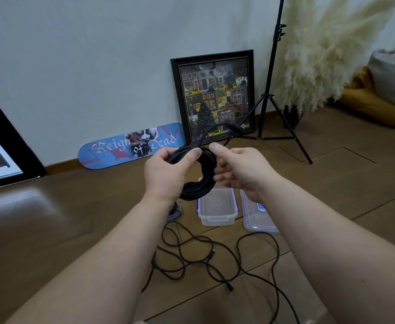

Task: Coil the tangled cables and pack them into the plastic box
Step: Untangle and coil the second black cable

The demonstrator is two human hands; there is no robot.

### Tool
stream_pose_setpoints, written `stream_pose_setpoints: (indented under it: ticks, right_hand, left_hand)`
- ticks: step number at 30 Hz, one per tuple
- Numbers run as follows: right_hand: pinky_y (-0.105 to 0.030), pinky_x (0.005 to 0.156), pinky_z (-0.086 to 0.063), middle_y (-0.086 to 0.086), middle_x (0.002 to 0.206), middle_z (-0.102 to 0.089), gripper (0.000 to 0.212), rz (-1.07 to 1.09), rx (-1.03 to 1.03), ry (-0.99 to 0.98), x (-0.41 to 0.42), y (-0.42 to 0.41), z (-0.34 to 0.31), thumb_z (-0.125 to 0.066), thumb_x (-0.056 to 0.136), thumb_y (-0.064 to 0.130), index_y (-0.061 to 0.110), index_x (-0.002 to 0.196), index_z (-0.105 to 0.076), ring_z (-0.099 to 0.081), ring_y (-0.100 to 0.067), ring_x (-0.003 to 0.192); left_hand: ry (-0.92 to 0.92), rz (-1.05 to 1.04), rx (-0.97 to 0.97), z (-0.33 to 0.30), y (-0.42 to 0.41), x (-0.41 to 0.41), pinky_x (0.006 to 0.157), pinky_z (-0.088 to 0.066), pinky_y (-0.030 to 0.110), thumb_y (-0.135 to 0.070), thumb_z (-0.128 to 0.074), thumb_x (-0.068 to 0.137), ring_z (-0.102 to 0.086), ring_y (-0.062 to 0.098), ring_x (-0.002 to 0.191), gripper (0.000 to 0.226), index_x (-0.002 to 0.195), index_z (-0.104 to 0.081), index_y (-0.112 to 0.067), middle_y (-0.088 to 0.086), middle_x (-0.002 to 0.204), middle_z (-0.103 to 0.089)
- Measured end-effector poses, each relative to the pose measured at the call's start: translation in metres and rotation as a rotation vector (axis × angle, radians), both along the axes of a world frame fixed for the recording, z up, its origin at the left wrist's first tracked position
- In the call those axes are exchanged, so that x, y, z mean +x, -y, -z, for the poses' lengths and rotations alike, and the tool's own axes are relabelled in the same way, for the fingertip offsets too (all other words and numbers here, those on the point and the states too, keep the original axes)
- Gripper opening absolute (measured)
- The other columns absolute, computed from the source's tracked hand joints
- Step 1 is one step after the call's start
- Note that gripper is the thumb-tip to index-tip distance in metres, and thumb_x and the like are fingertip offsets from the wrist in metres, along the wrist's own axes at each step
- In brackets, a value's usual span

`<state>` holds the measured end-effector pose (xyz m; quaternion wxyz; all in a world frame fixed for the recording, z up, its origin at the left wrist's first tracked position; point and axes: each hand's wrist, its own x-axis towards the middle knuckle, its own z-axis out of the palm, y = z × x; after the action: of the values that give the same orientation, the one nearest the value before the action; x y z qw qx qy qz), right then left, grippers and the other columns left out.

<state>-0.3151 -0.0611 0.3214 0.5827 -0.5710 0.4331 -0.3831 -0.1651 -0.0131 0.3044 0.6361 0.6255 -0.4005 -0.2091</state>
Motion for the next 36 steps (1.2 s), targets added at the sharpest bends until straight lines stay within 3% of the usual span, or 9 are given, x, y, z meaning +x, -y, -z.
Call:
stream_pose_setpoints:
  ticks: [3,8,11,17,19,23,26,30,36]
  right_hand:
    - [-0.037,0.075,-0.059,-0.013,0.084,-0.071,0.028,-0.097,0.013,0.108,0.002,-0.003,-0.001,-0.073,0.084,0.034,0.01,0.089,-0.061,-0.071,-0.026,0.076]
    - [-0.04,0.079,-0.058,-0.004,0.077,-0.065,0.013,-0.047,-0.032,0.167,0.008,-0.002,0.0,-0.069,0.089,0.021,0.011,0.086,-0.062,-0.068,-0.018,0.066]
    - [-0.041,0.083,-0.057,-0.01,0.087,-0.066,0.008,-0.043,-0.016,0.265,0.008,-0.001,-0.001,-0.066,0.09,0.012,0.012,0.084,-0.062,-0.067,-0.02,0.07]
    - [-0.046,0.089,-0.054,-0.015,0.098,-0.065,0.009,0.04,-0.032,0.363,0.002,0.003,-0.005,-0.062,0.092,0.007,0.014,0.086,-0.063,-0.066,-0.026,0.086]
    - [-0.044,0.087,-0.055,-0.015,0.092,-0.066,0.015,0.051,-0.029,0.364,0.0,0.003,-0.004,-0.061,0.094,0.014,0.012,0.08,-0.065,-0.065,-0.027,0.086]
    - [-0.039,0.08,-0.057,-0.011,0.082,-0.067,0.022,0.043,0.052,0.449,-0.002,0.005,-0.003,-0.058,0.096,0.021,0.01,0.078,-0.061,-0.066,-0.024,0.081]
    - [-0.039,0.076,-0.059,-0.011,0.085,-0.067,0.012,0.046,0.156,0.561,-0.005,0.008,0.0,-0.059,0.095,0.019,0.008,0.096,-0.056,-0.067,-0.023,0.082]
    - [-0.034,0.066,-0.061,-0.012,0.088,-0.071,0.02,0.024,0.29,0.651,-0.009,0.009,0.002,-0.063,0.093,0.016,0.003,0.108,-0.063,-0.071,-0.02,0.072]
    - [-0.044,0.085,-0.058,-0.013,0.1,-0.072,0.025,0.063,0.187,0.518,-0.002,0.012,0.009,-0.049,0.101,0.014,0.004,0.115,-0.066,-0.068,-0.026,0.09]
  left_hand:
    - [0.112,-0.024,-0.018,0.0,0.0,0.003,0.067,-0.047,0.016,-0.034,-0.083,0.074,-0.061,0.005,0.072,0.025,0.082,-0.065,-0.019,-0.007,0.08,-0.068]
    - [0.362,-0.024,-0.034,0.002,-0.003,-0.003,0.067,-0.046,0.011,-0.041,-0.084,0.071,-0.061,-0.002,0.079,0.03,0.079,-0.056,-0.033,-0.017,0.08,-0.064]
    - [0.486,0.0,-0.075,0.003,-0.005,-0.003,0.072,-0.049,0.016,-0.038,-0.083,0.073,-0.062,0.003,0.082,0.031,0.088,-0.056,-0.032,-0.021,0.083,-0.062]
    - [0.717,0.111,-0.135,0.005,-0.006,-0.004,0.073,-0.045,0.007,-0.026,-0.083,0.075,-0.057,-0.001,0.082,0.038,0.104,-0.059,-0.024,-0.021,0.091,-0.06]
    - [0.8,0.128,-0.158,0.006,-0.006,-0.003,0.076,-0.048,0.011,-0.022,-0.082,0.076,-0.06,0.005,0.089,0.042,0.112,-0.061,-0.019,-0.015,0.098,-0.062]
    - [0.966,0.132,-0.214,0.009,-0.004,-0.003,0.084,-0.056,0.042,-0.018,-0.078,0.077,-0.064,0.022,0.101,0.047,0.119,-0.057,-0.014,0.0,0.115,-0.066]
    - [1.038,0.131,-0.292,0.01,-0.004,-0.005,0.095,-0.05,0.042,-0.014,-0.074,0.074,-0.06,0.02,0.113,0.054,0.123,-0.051,-0.02,0.002,0.125,-0.064]
    - [1.112,0.166,-0.341,0.01,-0.002,-0.01,0.104,-0.04,0.04,-0.013,-0.068,0.074,-0.054,0.02,0.126,0.052,0.122,-0.051,-0.021,0.001,0.128,-0.062]
    - [1.123,0.22,-0.225,0.015,0.001,-0.011,0.109,-0.035,0.06,-0.005,-0.074,0.074,-0.045,0.023,0.135,0.055,0.119,-0.049,-0.024,-0.001,0.13,-0.061]
